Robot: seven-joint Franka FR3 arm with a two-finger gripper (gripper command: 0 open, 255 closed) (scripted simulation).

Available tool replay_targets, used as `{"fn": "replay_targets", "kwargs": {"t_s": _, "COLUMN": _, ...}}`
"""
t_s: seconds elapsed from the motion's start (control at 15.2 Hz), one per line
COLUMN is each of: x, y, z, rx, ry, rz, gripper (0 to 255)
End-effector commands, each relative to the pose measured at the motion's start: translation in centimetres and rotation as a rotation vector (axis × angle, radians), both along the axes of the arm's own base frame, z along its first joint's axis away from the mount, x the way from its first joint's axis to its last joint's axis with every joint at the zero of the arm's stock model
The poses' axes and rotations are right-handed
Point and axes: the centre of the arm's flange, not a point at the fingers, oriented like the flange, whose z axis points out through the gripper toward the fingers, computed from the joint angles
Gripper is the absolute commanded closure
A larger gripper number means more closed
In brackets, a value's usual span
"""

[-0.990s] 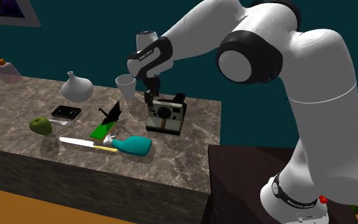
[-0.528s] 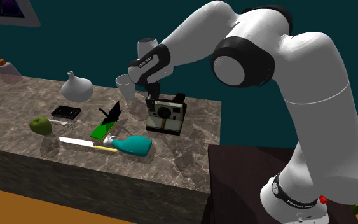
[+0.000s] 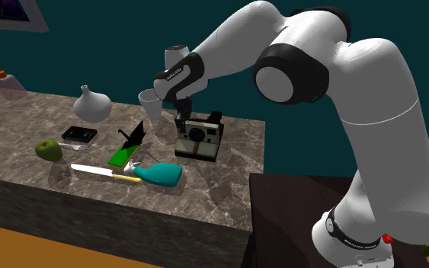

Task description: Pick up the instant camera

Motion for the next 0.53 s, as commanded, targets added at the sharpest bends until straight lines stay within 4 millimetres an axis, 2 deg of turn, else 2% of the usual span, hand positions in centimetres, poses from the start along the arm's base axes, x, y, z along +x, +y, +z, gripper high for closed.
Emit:
{"fn": "replay_targets", "kwargs": {"t_s": 0.0, "x": 0.0, "y": 0.0, "z": -0.2, "rx": 0.001, "ry": 0.002, "rz": -0.001, "gripper": 255}}
{"fn": "replay_targets", "kwargs": {"t_s": 0.46, "x": 0.0, "y": 0.0, "z": 3.5, "rx": 0.001, "ry": 0.002, "rz": -0.001, "gripper": 255}}
